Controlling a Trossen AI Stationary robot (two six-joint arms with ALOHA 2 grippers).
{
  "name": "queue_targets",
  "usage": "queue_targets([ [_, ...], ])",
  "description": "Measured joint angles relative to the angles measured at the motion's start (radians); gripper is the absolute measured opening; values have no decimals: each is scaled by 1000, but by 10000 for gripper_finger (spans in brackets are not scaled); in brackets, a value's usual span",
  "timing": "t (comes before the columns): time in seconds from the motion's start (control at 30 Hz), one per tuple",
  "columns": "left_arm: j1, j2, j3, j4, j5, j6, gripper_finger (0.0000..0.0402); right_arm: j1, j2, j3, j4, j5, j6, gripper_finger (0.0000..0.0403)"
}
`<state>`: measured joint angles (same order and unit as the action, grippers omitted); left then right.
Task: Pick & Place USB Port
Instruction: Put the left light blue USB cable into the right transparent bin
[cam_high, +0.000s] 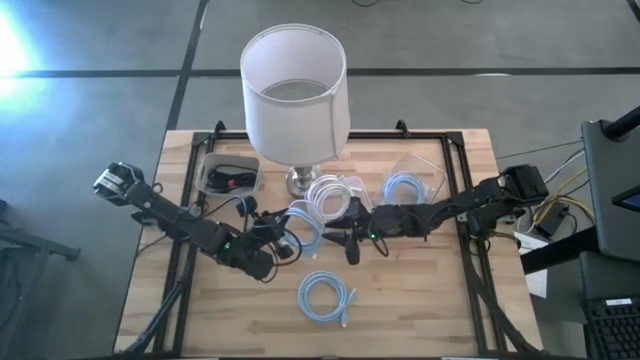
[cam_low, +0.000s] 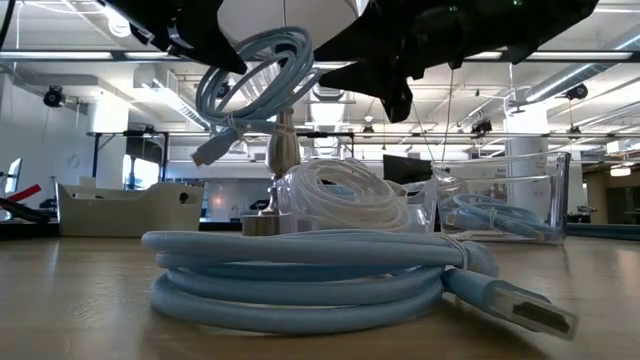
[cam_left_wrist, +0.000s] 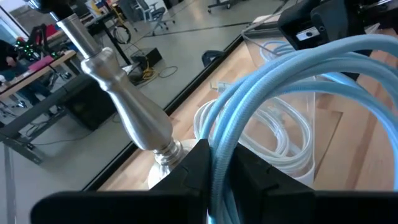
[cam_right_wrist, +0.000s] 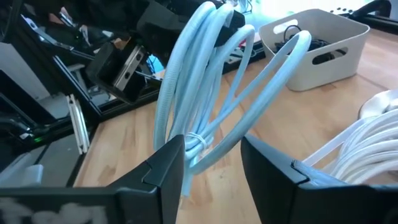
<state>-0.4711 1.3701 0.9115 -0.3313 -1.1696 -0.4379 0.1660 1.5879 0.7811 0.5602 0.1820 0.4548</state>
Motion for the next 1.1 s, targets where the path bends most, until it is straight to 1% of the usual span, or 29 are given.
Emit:
queue_targets([
  [0.17,6,0,0,8,0,21,48,0,0,0,0,-4,-3,135],
  [0.33,10,0,-1,5,7,24,48,-1,0,0,4,-59,-13,125],
  [0.57,12,0,-2,3,1,28,48,-1,-1,0,23,-88,-18,136],
  [0.7,15,-1,-2,12,0,43,48,-1,-1,0,46,-121,-58,146],
  [0.8,20,-1,-2,45,0,44,48,-1,-1,0,71,-121,-63,154],
  [0.93,20,-1,-3,124,13,92,48,-1,-1,0,71,-74,-71,162],
  [1.1,20,10,-3,183,30,150,48,0,-1,0,69,-71,-114,152],
])
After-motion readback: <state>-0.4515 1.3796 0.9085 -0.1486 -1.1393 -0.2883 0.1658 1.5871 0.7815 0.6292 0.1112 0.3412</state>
